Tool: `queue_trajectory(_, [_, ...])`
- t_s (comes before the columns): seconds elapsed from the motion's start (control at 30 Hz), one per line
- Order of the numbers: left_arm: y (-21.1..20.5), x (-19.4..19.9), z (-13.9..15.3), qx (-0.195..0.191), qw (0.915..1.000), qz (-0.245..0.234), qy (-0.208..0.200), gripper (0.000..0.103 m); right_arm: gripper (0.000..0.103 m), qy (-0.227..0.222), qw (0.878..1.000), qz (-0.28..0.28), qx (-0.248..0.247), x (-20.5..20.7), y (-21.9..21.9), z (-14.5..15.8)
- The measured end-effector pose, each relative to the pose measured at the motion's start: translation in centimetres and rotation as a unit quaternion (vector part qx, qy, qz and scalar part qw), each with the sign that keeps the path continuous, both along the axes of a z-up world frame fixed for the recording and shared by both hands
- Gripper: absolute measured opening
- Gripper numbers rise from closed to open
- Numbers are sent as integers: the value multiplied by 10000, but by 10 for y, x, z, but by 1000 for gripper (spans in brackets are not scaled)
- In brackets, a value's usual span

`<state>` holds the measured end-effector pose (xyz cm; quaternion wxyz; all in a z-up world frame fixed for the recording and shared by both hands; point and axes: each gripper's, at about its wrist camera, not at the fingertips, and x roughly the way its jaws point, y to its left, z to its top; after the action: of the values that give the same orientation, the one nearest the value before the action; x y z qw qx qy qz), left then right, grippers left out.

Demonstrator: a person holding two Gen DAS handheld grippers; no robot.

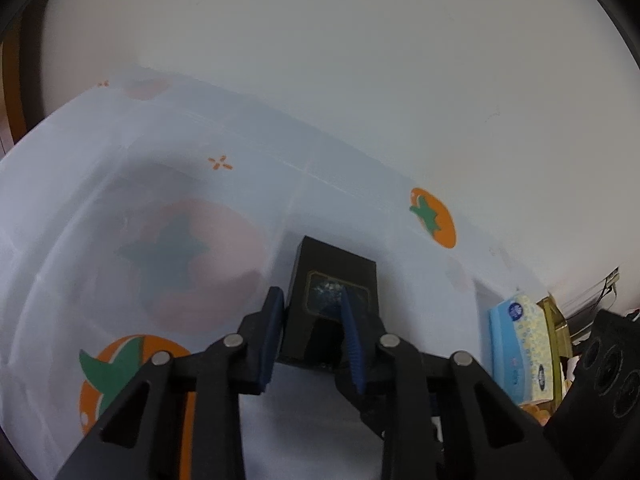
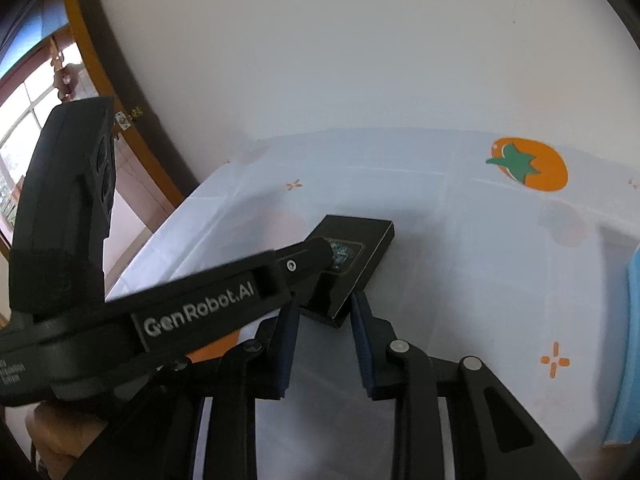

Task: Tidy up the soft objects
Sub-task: 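Lower the left tool onto the small black box and close on it, then lift the black box with the left tool and carry it over the gold tray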

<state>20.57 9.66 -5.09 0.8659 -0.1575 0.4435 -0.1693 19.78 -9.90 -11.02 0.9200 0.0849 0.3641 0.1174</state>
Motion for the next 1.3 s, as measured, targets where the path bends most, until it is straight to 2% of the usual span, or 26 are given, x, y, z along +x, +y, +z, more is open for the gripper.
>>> queue_trajectory(0.23, [0,-14,14,-53,9997,-34,-215,27,28,-333,9994,-73,-43,-19,2,11])
queue_trajectory(0.33, [-1,-22,22,-54,9993,-86,-353,27,23,-590,9982,-128,-52,-26,2,20])
queue_trajectory(0.43, [-2,-31,31,-35,9987,-103,-504,26,23,-743,9972,-115,-3,-37,-3,28])
queue_trajectory(0.6, [-8,-34,22,-72,9993,-158,-336,26,22,-626,9979,-187,34,-37,-4,21])
queue_trajectory(0.97, [-16,-62,46,-191,9973,-201,-673,26,21,-1015,9944,-295,42,-68,-7,38])
queue_trajectory(1.3, [-46,-96,79,-25,9941,-443,-989,26,21,-1427,9888,-447,32,-114,-22,63])
